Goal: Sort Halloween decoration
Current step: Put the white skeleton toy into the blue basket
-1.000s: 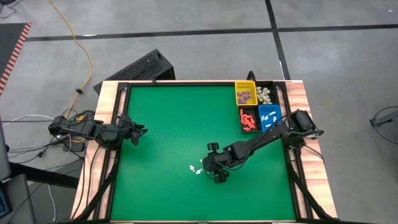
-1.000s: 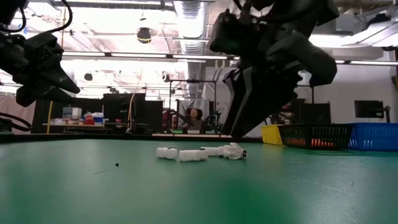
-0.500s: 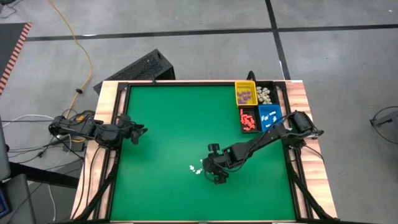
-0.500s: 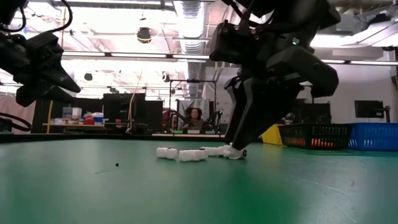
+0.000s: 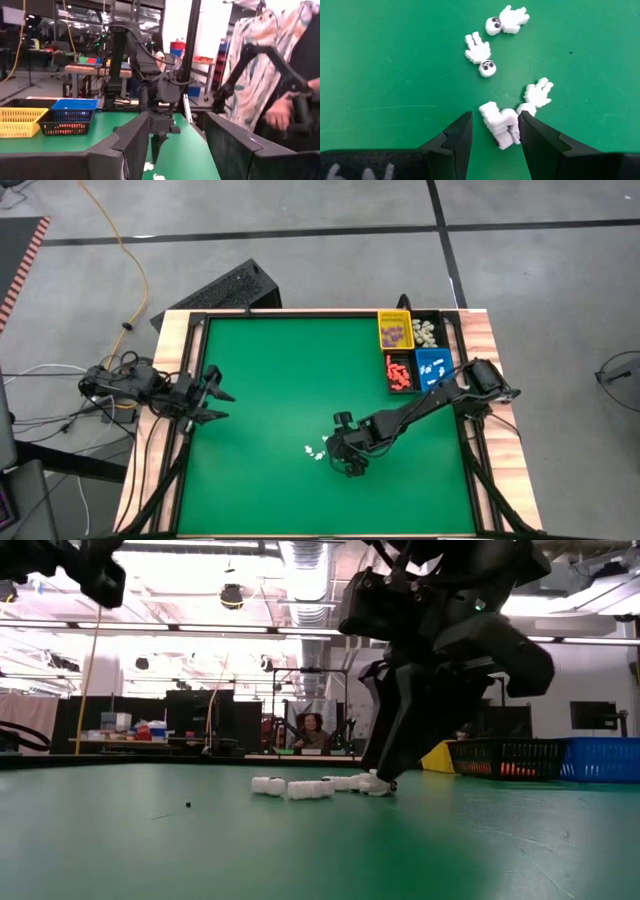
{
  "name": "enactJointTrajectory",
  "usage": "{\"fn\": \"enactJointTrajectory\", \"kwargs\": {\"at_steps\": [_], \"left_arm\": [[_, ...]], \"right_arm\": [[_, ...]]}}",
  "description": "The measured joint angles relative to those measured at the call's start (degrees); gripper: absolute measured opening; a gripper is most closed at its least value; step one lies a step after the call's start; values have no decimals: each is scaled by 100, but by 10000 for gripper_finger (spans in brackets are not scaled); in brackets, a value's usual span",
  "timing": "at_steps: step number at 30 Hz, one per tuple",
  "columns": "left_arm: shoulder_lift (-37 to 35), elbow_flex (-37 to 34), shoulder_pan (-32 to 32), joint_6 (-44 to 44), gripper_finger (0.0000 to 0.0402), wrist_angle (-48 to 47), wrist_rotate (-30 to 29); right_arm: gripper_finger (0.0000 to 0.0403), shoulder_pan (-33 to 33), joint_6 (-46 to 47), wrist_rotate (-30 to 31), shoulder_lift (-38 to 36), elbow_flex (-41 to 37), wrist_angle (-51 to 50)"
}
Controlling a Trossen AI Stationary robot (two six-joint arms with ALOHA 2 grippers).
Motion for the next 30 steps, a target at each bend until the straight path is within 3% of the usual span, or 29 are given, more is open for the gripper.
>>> {"fn": "enactJointTrajectory", "kwargs": {"at_steps": [6,22,30], "left_arm": [[0,0,2,-775,180,92,-218],[2,0,2,-1251,180,-342,-400],[2,0,2,-1332,180,-395,-425]], "right_arm": [[177,1,-26,-15,2,0,2],[177,279,372,-17,2,0,120],[177,399,42,264,2,57,168]]}}
